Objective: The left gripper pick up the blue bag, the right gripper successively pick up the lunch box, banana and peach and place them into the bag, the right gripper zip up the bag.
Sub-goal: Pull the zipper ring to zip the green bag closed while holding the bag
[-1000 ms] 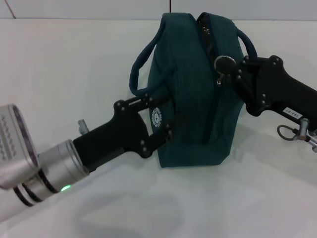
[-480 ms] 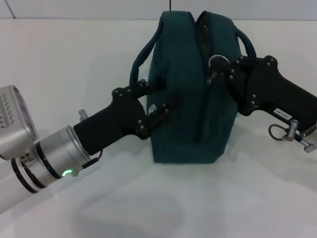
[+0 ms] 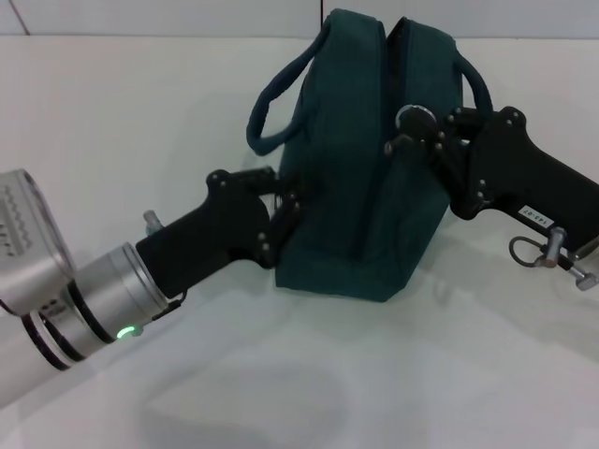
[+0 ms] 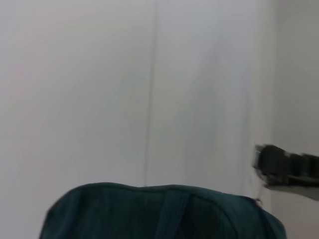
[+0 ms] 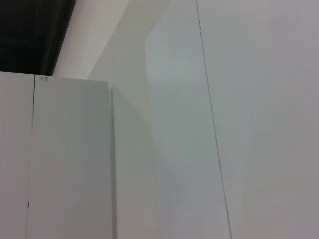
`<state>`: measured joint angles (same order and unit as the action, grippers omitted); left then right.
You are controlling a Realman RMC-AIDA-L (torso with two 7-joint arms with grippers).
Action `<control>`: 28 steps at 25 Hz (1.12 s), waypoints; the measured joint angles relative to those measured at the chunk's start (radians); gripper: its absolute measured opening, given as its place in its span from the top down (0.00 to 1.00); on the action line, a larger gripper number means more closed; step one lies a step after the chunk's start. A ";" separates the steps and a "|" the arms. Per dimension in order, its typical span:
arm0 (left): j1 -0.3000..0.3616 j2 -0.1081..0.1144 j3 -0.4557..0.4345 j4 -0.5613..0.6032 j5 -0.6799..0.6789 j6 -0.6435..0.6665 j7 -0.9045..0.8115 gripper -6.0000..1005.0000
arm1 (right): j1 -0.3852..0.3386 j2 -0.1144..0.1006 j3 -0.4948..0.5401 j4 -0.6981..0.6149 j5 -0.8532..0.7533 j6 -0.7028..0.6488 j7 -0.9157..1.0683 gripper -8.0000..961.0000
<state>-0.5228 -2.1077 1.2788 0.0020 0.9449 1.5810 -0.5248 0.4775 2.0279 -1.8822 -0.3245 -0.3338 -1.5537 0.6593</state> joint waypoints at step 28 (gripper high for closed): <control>0.123 0.018 -0.014 0.083 0.023 -0.022 0.263 0.89 | -0.038 0.000 -0.243 -0.045 0.446 0.102 0.016 0.97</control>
<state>-0.3994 -2.0898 1.2646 0.0852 0.9683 1.5592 -0.2614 0.4396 2.0279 -2.1254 -0.3699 0.1120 -1.4513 0.6756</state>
